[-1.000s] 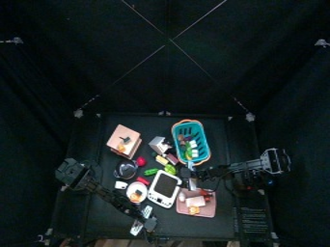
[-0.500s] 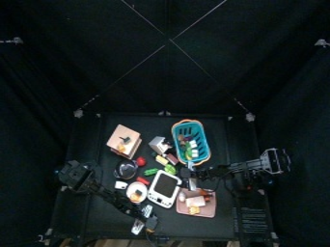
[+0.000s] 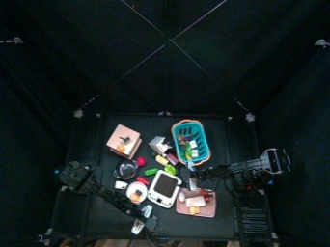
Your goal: Grab corn top
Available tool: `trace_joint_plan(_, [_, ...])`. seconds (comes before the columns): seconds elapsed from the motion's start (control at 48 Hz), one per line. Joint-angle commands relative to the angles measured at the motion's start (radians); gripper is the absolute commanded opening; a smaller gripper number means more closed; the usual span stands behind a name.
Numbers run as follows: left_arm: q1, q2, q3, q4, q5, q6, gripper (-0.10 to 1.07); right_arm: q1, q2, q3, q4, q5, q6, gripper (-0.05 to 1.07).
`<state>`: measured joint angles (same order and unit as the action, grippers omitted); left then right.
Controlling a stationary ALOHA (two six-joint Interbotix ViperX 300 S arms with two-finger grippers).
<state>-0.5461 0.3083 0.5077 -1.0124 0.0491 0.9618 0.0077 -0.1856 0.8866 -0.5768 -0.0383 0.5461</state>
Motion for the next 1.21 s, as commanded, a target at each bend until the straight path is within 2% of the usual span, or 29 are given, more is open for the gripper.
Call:
trace_joint_plan(0.0, [0.005,-0.012,-0.009,0.003,-0.003,0.002,0.86,-0.002,-0.015,-0.023,0.000,-0.005,0.002,1.03])
trace_joint_plan(0.25, [0.005,-0.012,-0.011,0.035,-0.008,0.002,0.83,-0.002,-0.015,-0.023,0.002,-0.005,0.002,1.03])
trace_joint_plan(0.562, [0.008,-0.032,-0.008,0.049,-0.003,0.002,0.63,-0.002,-0.015,-0.023,0.000,-0.003,0.002,1.03])
trace_joint_plan(0.708, [0.023,-0.072,0.003,0.049,-0.005,0.002,0.63,0.000,-0.015,-0.023,0.000,-0.005,0.003,1.03])
trace_joint_plan(1.0, [0.074,-0.158,0.077,0.051,-0.023,0.003,0.63,-0.002,-0.015,-0.026,0.000,-0.005,0.002,1.03])
trace_joint_plan(1.188, [0.084,-0.195,0.080,0.064,-0.017,0.002,0.63,0.000,-0.015,-0.026,0.000,-0.003,0.002,1.03])
